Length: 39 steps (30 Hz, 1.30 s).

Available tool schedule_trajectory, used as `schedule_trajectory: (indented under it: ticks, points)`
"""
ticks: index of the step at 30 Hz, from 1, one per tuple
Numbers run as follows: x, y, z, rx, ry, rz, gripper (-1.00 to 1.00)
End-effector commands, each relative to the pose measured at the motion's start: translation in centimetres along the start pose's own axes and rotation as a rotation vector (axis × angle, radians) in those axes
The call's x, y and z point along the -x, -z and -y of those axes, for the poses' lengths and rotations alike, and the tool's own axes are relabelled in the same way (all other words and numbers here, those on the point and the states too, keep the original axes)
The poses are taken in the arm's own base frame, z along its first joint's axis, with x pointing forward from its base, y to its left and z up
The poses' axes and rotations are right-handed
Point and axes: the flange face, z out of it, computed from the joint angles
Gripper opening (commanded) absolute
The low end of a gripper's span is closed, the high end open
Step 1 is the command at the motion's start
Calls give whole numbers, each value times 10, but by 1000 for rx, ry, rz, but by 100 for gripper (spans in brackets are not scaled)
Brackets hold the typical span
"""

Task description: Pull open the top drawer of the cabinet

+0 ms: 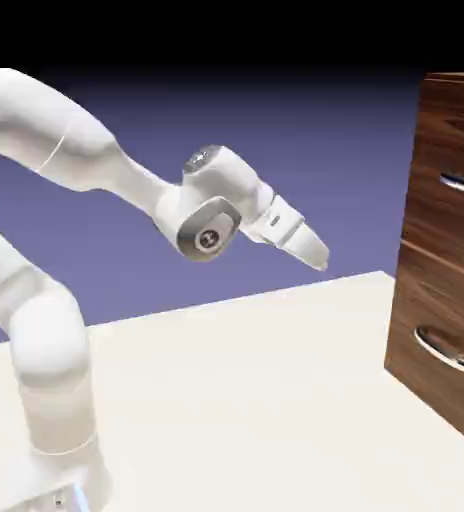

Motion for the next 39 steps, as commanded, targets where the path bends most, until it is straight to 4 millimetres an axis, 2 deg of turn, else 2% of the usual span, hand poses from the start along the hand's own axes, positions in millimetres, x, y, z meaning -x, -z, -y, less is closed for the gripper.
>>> schedule_trajectory:
  ticks: [1,12,22,31,39]
  points:
    - [3,-7,3,20,88,8,0]
    - [43,-91,25,140,1017,190,0]
    - [90,-156,32,39,1800,378,0]
    - [122,-192,41,-184,2445,404,0]
    - [128,-207,59,-361,2968,226,0]
